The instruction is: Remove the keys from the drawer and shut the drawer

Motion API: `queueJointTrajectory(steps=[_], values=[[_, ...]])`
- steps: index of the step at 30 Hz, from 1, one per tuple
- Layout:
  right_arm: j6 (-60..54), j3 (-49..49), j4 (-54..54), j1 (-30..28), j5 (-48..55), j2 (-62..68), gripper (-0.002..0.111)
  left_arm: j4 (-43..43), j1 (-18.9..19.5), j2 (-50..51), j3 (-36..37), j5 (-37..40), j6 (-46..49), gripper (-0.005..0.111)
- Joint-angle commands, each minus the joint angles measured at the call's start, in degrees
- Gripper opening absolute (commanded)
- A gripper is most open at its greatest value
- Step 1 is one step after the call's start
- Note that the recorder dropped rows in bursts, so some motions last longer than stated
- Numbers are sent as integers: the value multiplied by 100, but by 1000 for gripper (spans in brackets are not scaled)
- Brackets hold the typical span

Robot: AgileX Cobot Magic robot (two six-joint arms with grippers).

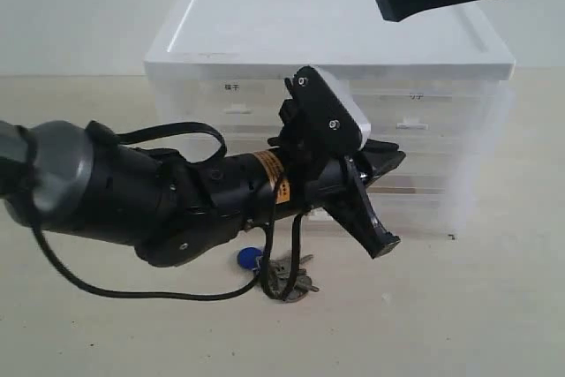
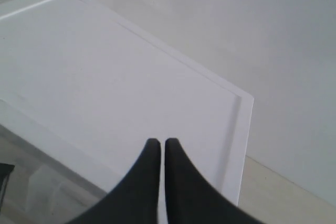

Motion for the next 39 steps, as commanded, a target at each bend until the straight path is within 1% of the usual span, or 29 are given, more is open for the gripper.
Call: queueJointTrajectory(steps=[1,3,6,11,13,16,19,21,27,34,39], values=[[-9,9,18,-4,-7,-50,0,-452,0,258,-425,487,288,5],[-9,9,23,-4,-7,-50,0,-429,0,268,-555,643,298,5],[-9,9,50,-4,-7,-50,0,-429,30,229,-695,618,298,5],[-90,9,145,-4,3,-50,0,-553,114,217,-765,872,298,5],[-89,9,156,-4,3,-50,0,-341,47,182,-765,984,275,5],[-113,9,169,-4,3,-50,0,-317,-118,-23,-765,1102,297,5],[-113,9,180,-4,13,-50,0,-236,-136,-182,-765,1113,339,5],[-113,9,180,-4,13,-50,0,-271,-47,-224,-765,1088,500,5],[-113,9,191,-4,11,-50,0,-410,250,-46,-765,969,429,5],[-113,9,191,-4,11,-50,0,-410,239,-57,-765,817,370,5],[-113,9,189,-4,27,-50,0,-29,161,-234,-691,944,-9,5]])
